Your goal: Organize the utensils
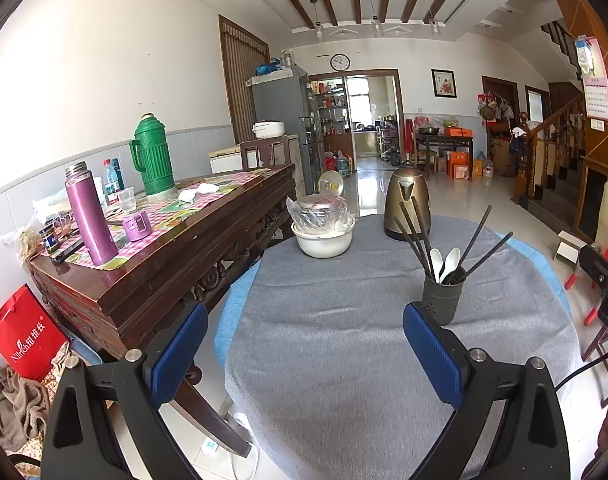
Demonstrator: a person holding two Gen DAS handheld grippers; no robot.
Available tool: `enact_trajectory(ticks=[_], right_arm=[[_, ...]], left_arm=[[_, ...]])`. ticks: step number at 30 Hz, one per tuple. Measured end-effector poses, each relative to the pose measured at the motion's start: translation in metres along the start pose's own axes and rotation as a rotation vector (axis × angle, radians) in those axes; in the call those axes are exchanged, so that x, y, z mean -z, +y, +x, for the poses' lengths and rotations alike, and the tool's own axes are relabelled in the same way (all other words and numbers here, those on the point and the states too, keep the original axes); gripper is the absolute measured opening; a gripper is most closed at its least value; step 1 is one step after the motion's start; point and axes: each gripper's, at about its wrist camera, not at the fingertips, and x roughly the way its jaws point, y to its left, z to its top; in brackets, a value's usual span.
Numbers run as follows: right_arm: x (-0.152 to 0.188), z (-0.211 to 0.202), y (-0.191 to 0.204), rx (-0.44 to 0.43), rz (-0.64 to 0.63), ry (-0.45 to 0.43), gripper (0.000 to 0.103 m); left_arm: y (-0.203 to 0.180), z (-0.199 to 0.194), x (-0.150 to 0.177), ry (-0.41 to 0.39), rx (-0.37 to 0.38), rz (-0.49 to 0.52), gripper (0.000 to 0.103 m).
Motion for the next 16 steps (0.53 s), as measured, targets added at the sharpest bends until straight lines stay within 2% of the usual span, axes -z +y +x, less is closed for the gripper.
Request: enact_trajectory(ticks=[10, 14, 16], right_arm=[[-0.005, 0.013, 0.012, -0.024, -0.025, 0.011, 0.084], [0.005, 0.032, 0.012, -0.019, -0.032, 0.05, 0.084], [0.014, 0.047, 0.009, -0.005, -0.039, 0.083, 0.084]], left_arm=[[-0.006, 0.017, -0.002, 0.012, 0.002, -0.013, 0.098], [-0.012, 0.046, 0.004, 0.054, 0.024, -0.014, 0.102], [-0.018, 0.07, 0.013, 0.104, 0.026, -0.005, 0.102]])
